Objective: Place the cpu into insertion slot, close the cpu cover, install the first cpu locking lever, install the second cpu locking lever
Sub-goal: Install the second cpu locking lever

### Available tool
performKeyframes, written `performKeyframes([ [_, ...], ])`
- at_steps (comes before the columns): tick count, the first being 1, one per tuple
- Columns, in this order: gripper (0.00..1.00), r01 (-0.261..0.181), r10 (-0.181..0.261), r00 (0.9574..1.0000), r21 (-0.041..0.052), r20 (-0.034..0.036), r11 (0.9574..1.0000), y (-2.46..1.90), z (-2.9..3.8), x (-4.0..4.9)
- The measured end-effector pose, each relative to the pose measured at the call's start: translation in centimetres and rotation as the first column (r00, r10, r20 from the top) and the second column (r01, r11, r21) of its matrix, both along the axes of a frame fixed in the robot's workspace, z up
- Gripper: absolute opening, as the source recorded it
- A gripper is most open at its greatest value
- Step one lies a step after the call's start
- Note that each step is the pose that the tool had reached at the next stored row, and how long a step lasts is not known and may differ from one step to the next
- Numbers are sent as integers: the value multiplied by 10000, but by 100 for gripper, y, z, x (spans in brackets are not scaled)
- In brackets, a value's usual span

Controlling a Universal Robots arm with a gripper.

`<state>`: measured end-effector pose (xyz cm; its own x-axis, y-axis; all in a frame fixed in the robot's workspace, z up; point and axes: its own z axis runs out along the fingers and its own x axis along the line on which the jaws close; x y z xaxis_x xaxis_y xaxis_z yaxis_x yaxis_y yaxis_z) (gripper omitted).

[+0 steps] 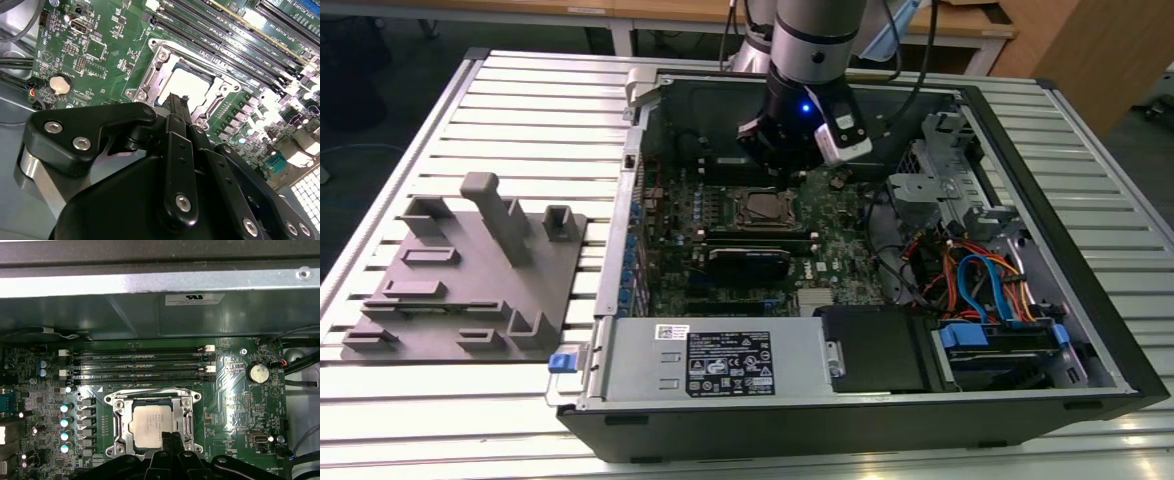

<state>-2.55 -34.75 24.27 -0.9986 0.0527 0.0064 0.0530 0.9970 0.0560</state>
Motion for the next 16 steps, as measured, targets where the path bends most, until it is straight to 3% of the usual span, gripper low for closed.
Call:
performKeyframes([
  [16,10,-1,1,10000,-1,0,10000,-23,0,0],
])
